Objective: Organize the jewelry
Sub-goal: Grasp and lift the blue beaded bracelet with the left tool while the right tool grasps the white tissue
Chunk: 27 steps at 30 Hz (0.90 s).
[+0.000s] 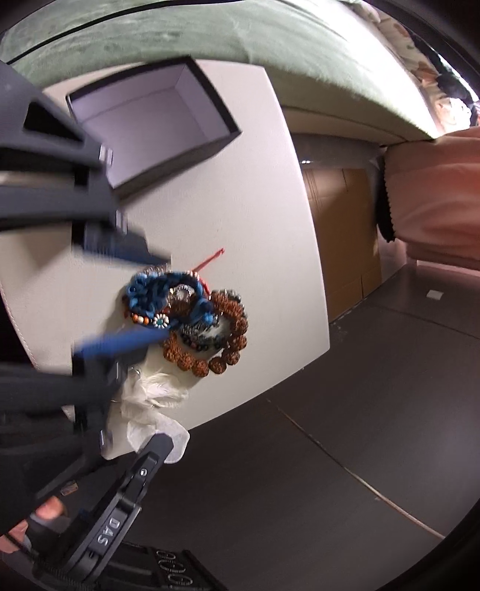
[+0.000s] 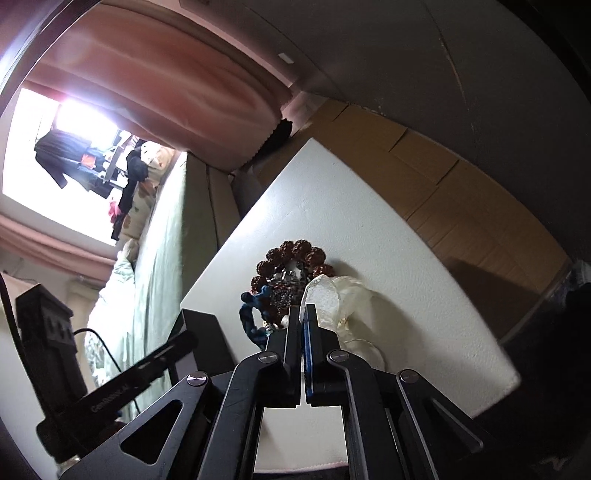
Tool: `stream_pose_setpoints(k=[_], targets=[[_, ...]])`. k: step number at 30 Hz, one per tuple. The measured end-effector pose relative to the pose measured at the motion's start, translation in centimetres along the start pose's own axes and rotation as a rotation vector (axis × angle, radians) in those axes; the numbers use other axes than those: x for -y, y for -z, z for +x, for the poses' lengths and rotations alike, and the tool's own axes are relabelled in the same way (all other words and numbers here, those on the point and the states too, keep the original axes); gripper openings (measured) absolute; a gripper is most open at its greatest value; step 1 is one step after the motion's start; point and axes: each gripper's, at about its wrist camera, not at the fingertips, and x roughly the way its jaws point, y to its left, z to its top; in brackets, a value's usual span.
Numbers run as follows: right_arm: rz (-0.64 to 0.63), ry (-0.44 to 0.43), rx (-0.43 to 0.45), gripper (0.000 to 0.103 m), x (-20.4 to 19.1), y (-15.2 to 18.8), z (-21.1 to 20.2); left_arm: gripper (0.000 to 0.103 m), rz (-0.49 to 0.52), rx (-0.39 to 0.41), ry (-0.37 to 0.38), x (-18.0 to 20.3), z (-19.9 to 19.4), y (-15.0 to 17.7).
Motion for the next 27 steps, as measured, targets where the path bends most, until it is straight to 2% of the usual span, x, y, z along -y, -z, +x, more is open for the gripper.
stream_pose_setpoints(k=[6,7,9,11,16,19,20,21,27], targets=[[0.024,-0.01,0.028,0.003,0.7,-0.8,-1.0,0.055,0.021,-0.024,-0.026,0.8,2.3,0.0],[0.031,-0.014,0.029,0.003,0.8,-1.0,-1.0,0.053,0.023,-0.03,-0.028,0.9,2.6,0.0],[0.04,-0.019,0.026,0.003,1.1,-1.3,-0.9,0.037,0.033,-0.054,-0.023,1.2,3.5,0.1],[0.048,-0.026,0.017,0.003,1.4,-1.5,-0.7,0.031,0.041,-0.084,-0.021,1.6,4.7,0.1],[0.038,-0.039,0.001,0.003,1.6,-1.9,-0.6,0.03,0.058,-0.138,-0.05,2.0,7.0,0.6],[0.034,-0.044,-0.006,0.003,1.7,-2.1,-0.5,0.029,0.081,-0.126,-0.055,2.2,7.2,0.6],[0.034,-0.044,-0.007,0.003,1.7,-2.1,-0.5,0.015,0.096,-0.131,-0.062,2.3,7.3,0.5],[0.032,-0.043,-0.009,0.003,1.6,-2.1,-0.5,0.012,0.099,-0.137,-0.052,2.3,7.3,0.5],[0.004,-0.051,-0.004,0.003,0.4,-1.6,-0.9,0.012,0.098,-0.054,-0.025,1.0,4.3,-0.3]])
